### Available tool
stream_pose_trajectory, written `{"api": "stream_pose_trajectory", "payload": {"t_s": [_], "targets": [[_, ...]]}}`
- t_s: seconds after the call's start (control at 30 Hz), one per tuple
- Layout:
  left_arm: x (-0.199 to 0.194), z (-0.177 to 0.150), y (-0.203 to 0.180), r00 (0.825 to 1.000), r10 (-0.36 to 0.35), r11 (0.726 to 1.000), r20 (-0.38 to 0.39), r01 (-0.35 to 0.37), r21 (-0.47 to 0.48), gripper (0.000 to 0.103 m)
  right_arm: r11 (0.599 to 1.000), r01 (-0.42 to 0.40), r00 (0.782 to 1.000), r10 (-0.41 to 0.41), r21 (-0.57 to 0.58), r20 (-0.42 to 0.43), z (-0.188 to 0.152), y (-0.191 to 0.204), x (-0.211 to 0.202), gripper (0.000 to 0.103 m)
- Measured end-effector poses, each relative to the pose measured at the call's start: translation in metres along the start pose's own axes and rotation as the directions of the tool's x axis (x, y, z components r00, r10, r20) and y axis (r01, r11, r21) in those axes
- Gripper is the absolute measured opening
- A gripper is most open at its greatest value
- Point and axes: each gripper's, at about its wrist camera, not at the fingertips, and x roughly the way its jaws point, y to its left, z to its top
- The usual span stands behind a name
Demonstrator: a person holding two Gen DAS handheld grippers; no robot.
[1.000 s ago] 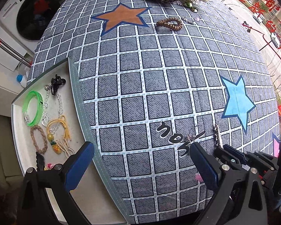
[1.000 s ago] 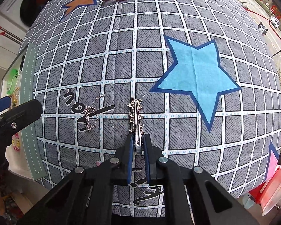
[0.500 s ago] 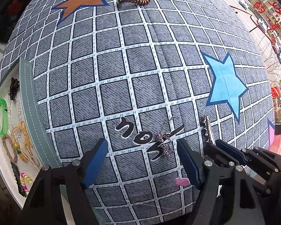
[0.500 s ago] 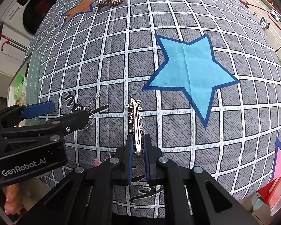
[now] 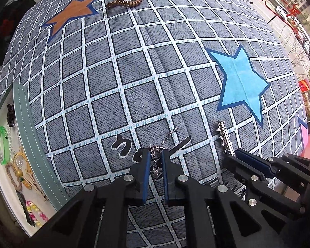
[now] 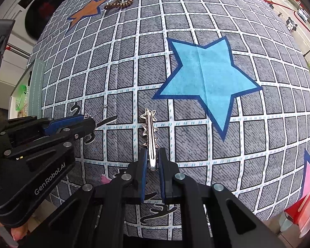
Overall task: Organize jewelry
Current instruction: 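Grasp the silver charm pin with the left tool while the right tool grasps the rhinestone hair clip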
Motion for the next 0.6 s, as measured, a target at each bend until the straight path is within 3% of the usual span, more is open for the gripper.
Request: {"api": "stream_pose_trajectory", "payload": {"t_s": [0.2,0.6], "targets": [[-0.01,-0.01,0.024,0.998,-0.055,0.996,0.021,0.057,-0.072,0.017,1.0,-0.002,1.0,0.002,0.003,-0.004,0.0,0.002,0.002,0.011],[-0.043,-0.021,0.05,0.995,-0.076,0.991,0.071,0.084,-0.108,0.017,0.999,-0.032,0.999,0.032,-0.013,-0.014,0.01,0.004,-0.014,0.011]]}}
